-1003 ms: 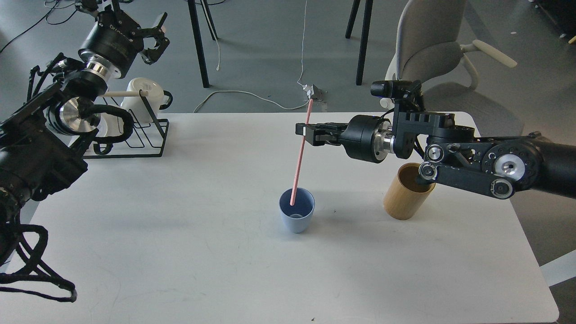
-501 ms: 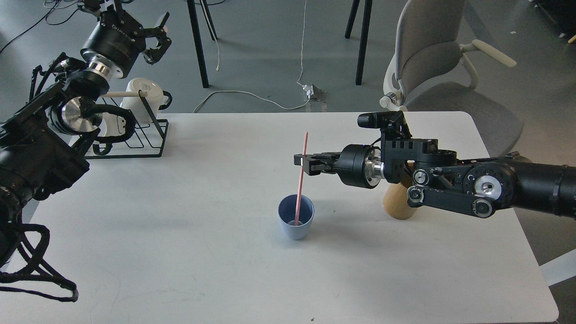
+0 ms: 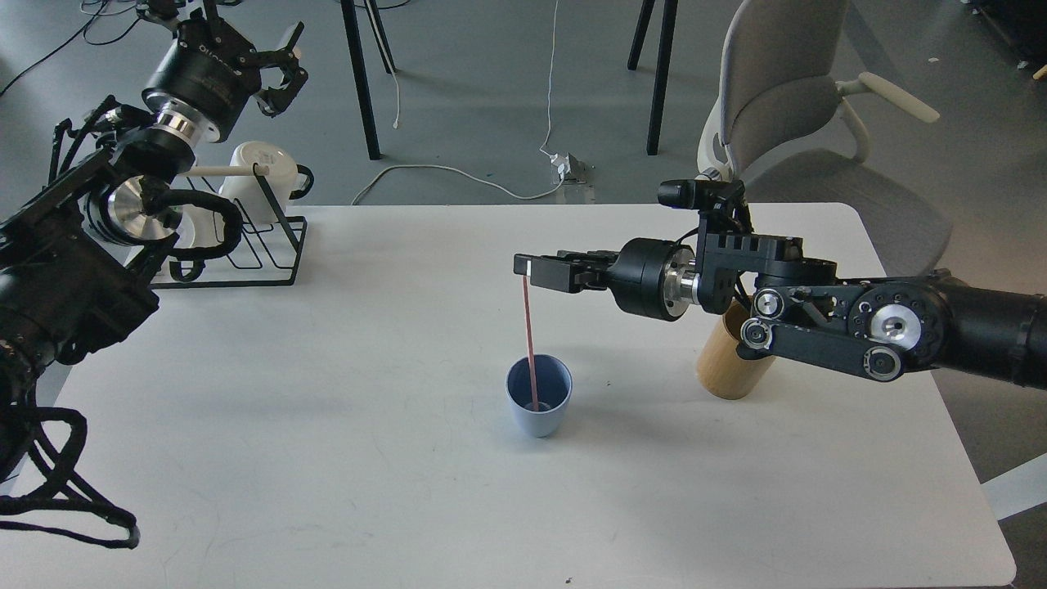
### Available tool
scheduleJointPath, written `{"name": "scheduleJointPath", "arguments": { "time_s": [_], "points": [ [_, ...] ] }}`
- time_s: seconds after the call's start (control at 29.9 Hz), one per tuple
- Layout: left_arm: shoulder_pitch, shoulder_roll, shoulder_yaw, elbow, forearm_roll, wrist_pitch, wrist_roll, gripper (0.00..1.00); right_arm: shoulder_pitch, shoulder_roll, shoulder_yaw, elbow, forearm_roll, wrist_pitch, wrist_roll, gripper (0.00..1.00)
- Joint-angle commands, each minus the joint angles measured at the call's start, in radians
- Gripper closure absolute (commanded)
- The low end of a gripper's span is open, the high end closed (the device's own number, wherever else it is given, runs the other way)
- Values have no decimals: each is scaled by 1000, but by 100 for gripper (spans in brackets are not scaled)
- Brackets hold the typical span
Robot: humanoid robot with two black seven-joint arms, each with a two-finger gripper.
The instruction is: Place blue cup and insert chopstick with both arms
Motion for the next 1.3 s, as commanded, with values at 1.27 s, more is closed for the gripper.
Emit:
{"name": "scheduleJointPath", "arguments": {
  "time_s": [1.27],
  "points": [
    [118, -7, -56, 3, -113, 0, -34, 1, -533, 101, 1079, -405, 1164, 330, 85, 1]
  ]
}}
